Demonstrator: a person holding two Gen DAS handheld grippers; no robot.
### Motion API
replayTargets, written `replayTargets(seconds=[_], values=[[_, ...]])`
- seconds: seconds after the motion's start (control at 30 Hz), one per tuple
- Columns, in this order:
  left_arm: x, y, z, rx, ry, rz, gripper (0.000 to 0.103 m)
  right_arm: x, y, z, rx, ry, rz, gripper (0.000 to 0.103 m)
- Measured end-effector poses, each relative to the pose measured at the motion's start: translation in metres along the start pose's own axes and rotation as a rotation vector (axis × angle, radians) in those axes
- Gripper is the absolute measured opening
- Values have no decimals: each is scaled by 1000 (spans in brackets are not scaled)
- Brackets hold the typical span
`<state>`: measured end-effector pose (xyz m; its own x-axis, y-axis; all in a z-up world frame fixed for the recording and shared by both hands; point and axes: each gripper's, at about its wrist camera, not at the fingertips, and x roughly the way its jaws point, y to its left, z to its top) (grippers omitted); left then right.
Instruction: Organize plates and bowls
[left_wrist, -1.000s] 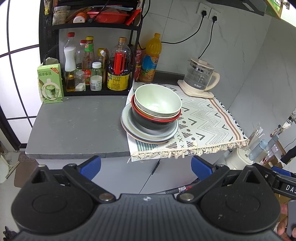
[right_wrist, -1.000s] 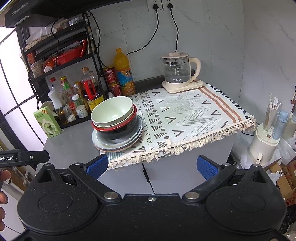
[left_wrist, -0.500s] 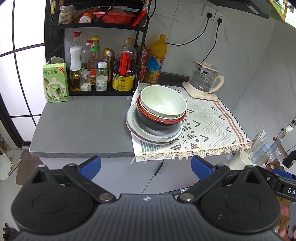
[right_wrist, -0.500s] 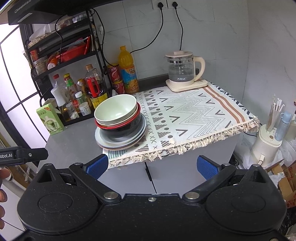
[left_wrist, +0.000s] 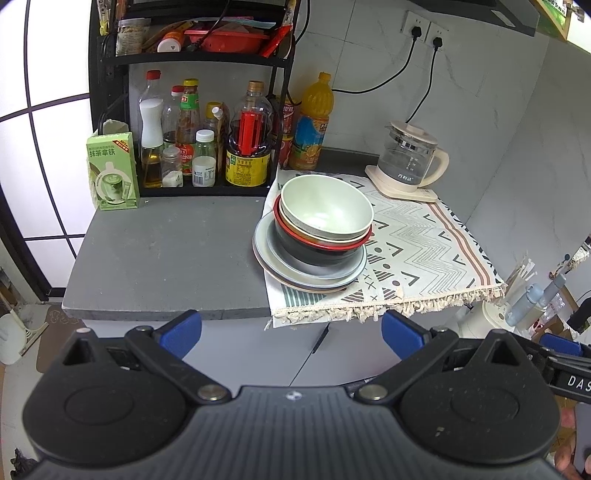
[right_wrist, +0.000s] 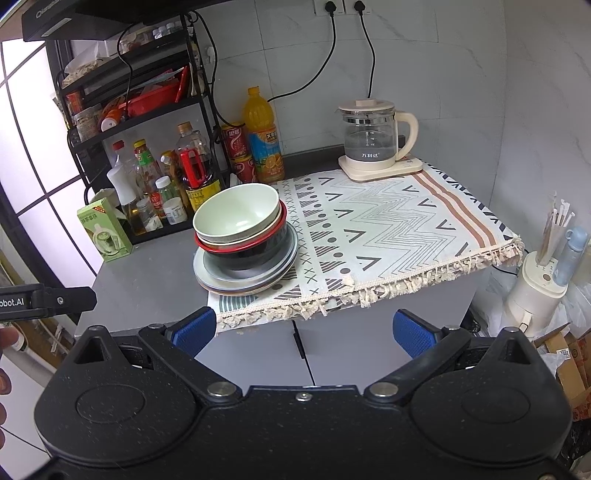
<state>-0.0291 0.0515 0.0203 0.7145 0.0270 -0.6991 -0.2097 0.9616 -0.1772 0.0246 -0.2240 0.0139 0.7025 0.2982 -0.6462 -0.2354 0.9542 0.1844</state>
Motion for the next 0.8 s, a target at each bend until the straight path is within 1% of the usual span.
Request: replayTargets(seconds=[0.4, 0.63, 0.8], values=[[5, -6, 5, 16, 4, -6, 103, 3, 1, 1, 3, -1, -2, 103], [9, -13, 9, 27, 8, -10, 103, 6, -4, 6, 12, 7, 9, 103], [10, -18, 12, 35, 5, -19, 103, 5, -8, 9, 12, 3, 1, 103]])
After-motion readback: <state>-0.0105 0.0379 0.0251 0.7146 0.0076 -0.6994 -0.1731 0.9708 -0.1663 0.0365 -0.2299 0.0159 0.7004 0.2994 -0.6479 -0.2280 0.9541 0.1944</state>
